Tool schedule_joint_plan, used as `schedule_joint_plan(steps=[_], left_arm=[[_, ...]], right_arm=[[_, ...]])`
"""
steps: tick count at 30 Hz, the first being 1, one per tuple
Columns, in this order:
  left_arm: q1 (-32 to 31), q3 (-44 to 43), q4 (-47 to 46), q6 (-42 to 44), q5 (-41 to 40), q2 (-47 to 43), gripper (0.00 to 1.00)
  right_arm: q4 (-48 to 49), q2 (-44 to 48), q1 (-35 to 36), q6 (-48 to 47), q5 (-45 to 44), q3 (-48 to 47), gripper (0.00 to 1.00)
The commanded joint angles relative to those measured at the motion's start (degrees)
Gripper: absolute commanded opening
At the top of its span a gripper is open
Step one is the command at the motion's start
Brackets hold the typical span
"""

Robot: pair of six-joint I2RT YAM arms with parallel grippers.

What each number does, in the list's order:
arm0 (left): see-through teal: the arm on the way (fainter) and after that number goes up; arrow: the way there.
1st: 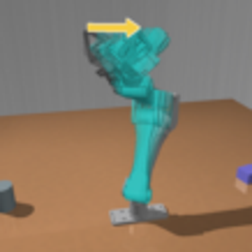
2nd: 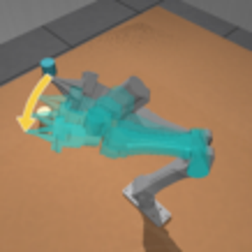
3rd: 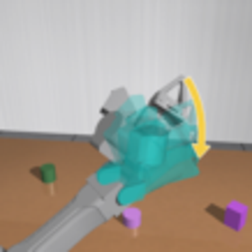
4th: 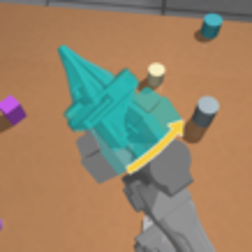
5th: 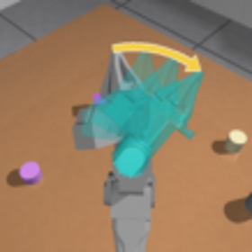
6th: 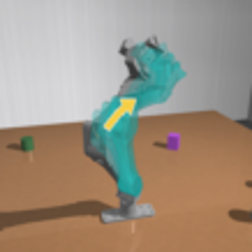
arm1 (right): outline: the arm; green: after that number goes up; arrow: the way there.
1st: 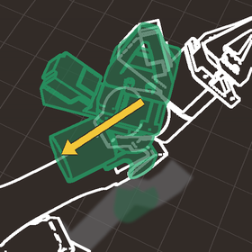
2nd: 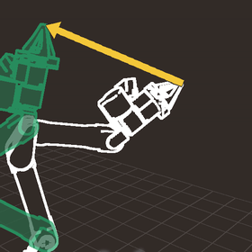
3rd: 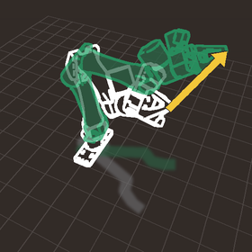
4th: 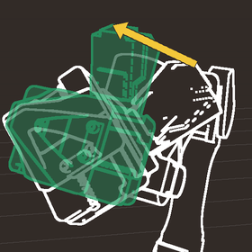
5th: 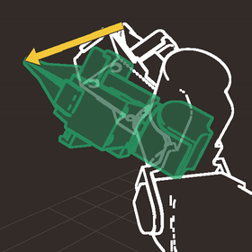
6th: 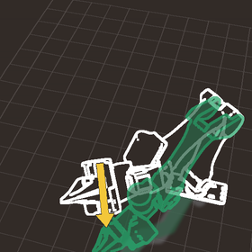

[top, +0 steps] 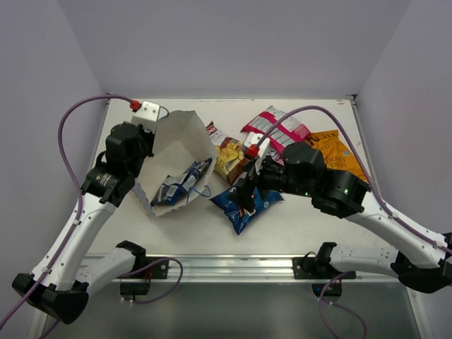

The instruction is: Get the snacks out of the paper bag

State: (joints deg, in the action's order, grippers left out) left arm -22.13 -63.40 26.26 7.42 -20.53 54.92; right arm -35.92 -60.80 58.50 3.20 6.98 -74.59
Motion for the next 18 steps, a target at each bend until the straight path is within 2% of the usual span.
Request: schedule_joint_plan(steps=[1,6,11,18], left_arm=[[0.3,-0.8,-0.9,1.9,2.8,-0.9,0.0],[0.2,-1.3,-0.8,2.4,6.1,-1.2,0.0],[0.3,-2.3,-0.6,2.8,8.7,-1.9,0.0],[0.3,-1.9,-0.3,3.8,11.4,-3.8,0.0]], right_arm=[[2.0,-6.9,0.1,-13.0,2.3,-6.6,0.95],[1.6,-18.9,0.0,-23.6,0.7,-16.6,0.93],[1.2,-29.1,0.1,-30.1,-1.4,-24.4,0.9],[0.9,-37.5,0.0,-33.3,-2.6,-23.3,0.86]])
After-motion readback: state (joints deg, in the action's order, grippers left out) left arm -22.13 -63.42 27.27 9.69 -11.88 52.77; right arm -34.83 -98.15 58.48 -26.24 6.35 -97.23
